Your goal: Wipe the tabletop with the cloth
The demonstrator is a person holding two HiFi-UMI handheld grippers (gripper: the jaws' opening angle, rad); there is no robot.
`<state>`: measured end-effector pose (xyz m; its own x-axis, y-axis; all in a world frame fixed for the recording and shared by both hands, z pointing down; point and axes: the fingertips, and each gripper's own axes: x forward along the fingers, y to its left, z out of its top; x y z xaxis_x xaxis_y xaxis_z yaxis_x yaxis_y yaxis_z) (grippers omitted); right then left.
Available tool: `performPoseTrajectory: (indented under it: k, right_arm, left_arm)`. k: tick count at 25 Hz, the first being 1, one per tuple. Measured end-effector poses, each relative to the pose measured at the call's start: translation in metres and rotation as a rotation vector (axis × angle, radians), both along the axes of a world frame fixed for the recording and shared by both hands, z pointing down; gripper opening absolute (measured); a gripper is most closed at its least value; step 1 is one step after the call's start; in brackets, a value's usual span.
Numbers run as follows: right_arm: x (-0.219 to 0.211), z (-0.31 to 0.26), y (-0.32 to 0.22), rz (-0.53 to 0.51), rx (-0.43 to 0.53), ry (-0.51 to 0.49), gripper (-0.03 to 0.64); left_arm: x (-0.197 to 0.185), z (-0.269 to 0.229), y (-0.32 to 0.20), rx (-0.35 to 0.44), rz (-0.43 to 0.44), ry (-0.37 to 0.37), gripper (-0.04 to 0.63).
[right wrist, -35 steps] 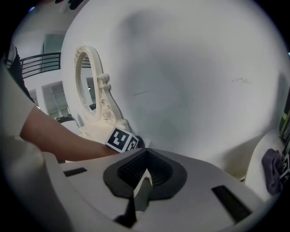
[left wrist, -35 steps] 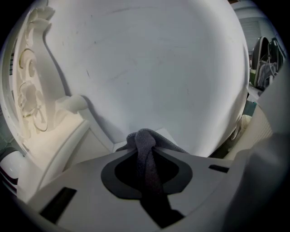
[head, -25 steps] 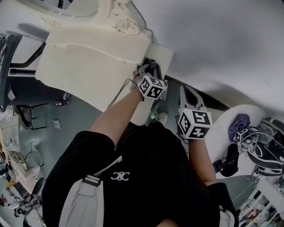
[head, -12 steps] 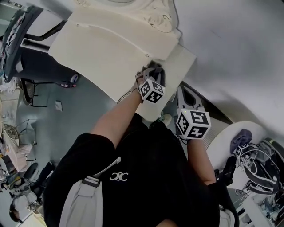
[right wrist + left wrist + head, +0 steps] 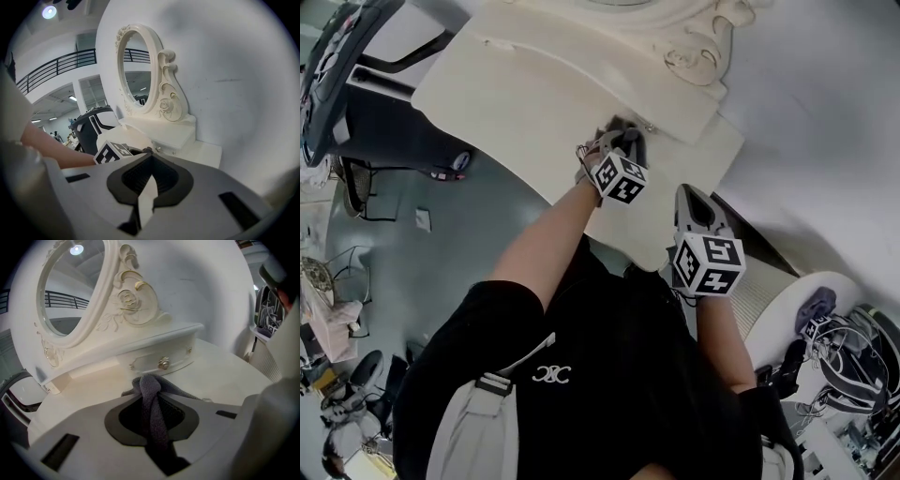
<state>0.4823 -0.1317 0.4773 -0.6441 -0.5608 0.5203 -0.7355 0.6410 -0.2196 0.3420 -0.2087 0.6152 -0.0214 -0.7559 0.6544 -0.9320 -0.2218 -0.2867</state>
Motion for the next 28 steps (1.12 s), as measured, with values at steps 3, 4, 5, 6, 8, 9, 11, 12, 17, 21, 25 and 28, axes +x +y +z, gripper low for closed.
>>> performPoseTrajectory:
  k: [3,4,5,6,8,9,11,12,17,21,25,28]
  right_arm:
    - [-0.039,0.001,-0.001,0.036,0.005,0.005,0.003]
    - [-0.052,0.000,-0.001,0.051,0.006,0.001,0.003]
    - [-0.067,-0.001,0.001,0.064,0.005,-0.006,0.003]
    - [-0.082,-0.002,0.002,0.076,0.005,-0.011,0.003]
    - [-0.113,-0.002,0.003,0.090,0.010,-0.014,0.003]
    - [-0.127,-0.002,0.002,0.094,0.015,-0.014,0.003]
    - [-0.153,-0.002,0.000,0.103,0.020,-0.016,0.003]
    - [-0.165,-0.003,-0.001,0.105,0.021,-0.016,0.003]
    - [-0.219,-0.006,-0.009,0.071,0.030,0.005,0.003]
    - [-0.251,-0.009,-0.022,0.043,0.036,0.020,0.003]
    - [-0.267,-0.007,-0.033,0.019,0.034,0.038,0.003]
    - [-0.279,-0.004,-0.044,0.009,0.026,0.057,0.003]
  left_arm:
    - [-0.041,-0.001,-0.006,-0.019,-0.012,0.024,0.060]
    - [-0.055,-0.002,-0.008,-0.025,-0.016,0.029,0.060]
    - [-0.069,-0.002,-0.010,-0.029,-0.021,0.030,0.061]
    - [-0.084,-0.003,-0.012,-0.028,-0.026,0.027,0.061]
    - [-0.115,-0.004,-0.019,-0.019,-0.032,0.014,0.061]
    - [-0.130,-0.005,-0.024,-0.015,-0.033,0.009,0.061]
    - [-0.156,-0.005,-0.030,-0.014,-0.035,0.005,0.060]
    - [-0.169,-0.004,-0.033,-0.015,-0.035,0.006,0.061]
    - [-0.234,-0.006,-0.046,-0.012,-0.043,0.008,0.061]
    - [-0.299,-0.007,-0.059,-0.009,-0.085,0.003,0.060]
    - [-0.376,-0.010,-0.062,0.003,-0.167,-0.019,0.061]
    - [-0.434,-0.012,-0.063,0.011,-0.222,-0.027,0.061]
